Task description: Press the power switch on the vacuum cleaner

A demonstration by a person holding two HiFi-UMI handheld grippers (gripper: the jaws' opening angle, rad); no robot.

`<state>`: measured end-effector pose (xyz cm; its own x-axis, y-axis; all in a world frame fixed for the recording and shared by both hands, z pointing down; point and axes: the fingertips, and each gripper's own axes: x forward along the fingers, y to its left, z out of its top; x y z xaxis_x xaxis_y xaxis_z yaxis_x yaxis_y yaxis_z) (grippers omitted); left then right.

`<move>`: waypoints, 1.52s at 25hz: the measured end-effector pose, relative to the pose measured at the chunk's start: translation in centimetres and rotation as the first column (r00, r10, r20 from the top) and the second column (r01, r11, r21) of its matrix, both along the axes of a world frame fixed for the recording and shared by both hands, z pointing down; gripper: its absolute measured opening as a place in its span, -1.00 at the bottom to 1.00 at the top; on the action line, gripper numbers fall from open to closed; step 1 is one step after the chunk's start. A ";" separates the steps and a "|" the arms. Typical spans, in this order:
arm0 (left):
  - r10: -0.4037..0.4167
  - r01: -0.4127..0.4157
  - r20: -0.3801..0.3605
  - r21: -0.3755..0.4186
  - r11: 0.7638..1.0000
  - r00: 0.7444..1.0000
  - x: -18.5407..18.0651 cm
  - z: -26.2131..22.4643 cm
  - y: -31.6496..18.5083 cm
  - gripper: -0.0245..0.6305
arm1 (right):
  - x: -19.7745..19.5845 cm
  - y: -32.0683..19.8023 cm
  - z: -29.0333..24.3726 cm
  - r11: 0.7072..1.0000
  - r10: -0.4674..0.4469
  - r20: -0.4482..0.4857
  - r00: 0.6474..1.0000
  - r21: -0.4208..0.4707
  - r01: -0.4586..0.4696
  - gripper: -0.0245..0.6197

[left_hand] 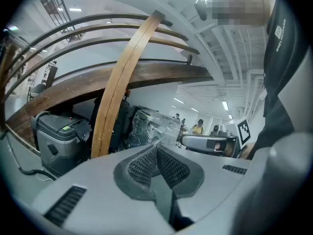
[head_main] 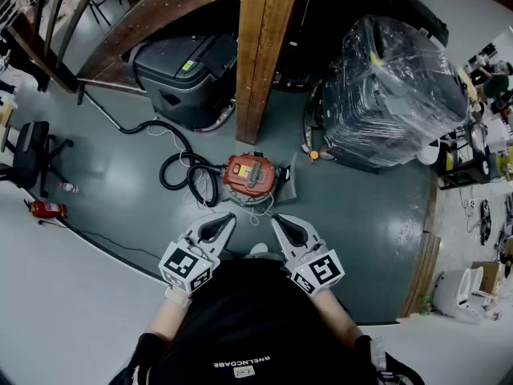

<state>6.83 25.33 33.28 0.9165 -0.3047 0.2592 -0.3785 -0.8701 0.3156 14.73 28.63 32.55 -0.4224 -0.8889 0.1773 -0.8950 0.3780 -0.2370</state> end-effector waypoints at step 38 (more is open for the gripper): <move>-0.046 0.047 0.029 -0.046 0.998 0.999 5.6 2.9 -6.0 -0.88 | 6.3 -5.6 3.6 0.996 -0.044 0.059 0.997 -0.074 0.049 -0.85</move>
